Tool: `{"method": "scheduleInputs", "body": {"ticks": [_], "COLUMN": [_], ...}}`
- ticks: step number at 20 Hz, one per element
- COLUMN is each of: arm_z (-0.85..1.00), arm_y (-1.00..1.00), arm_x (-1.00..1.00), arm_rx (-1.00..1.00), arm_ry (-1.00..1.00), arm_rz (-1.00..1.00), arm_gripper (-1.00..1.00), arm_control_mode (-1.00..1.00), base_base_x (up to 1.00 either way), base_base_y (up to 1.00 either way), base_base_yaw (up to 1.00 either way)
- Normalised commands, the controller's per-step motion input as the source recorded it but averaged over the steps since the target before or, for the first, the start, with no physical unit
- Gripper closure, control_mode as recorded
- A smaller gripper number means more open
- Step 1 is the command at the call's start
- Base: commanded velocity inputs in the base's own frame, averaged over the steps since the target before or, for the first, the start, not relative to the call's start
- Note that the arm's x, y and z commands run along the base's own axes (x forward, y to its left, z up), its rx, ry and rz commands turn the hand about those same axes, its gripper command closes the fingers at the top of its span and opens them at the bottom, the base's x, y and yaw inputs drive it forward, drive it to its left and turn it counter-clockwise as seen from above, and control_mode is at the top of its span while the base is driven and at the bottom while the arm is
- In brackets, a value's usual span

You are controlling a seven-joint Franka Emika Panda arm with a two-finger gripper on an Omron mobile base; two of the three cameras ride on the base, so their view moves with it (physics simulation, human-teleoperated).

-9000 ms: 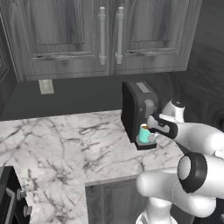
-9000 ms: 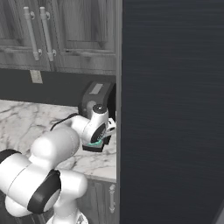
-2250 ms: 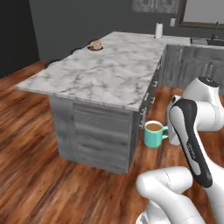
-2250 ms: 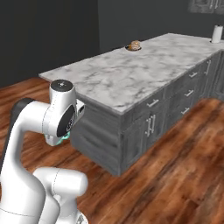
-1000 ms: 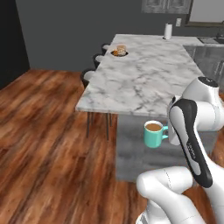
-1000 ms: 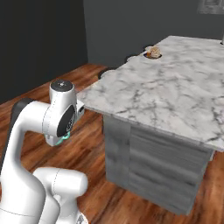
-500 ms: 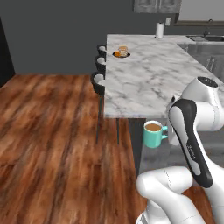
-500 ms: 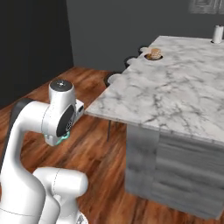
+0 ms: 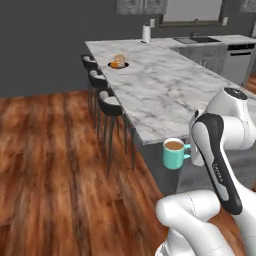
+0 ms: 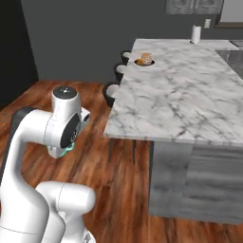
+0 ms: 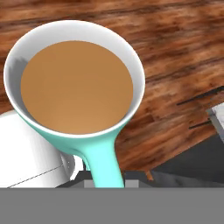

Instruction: Pick up the brewed coffee from the coffee machine and place it next to the breakfast plate on the dining counter.

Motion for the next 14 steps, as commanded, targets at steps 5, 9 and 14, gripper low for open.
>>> {"method": "scheduleInputs", "body": {"ticks": [5,9,14], "arm_z": [0.0,0.0,0.0], "arm_y": [0.0,0.0,0.0], "arm_x": [0.0,0.0,0.0], "arm_rx": [0.0,0.0,0.0], "arm_ry": [0.0,0.0,0.0], "arm_rz": [0.0,0.0,0.0], "arm_gripper": [1.0,1.0,1.0], "arm_control_mode": [1.0,1.0,1.0], "base_base_x": [0.51,0.53,0.51], "base_base_y": [1.0,1.0,1.0], "base_base_yaw": [-0.48,-0.45,-0.43]}}
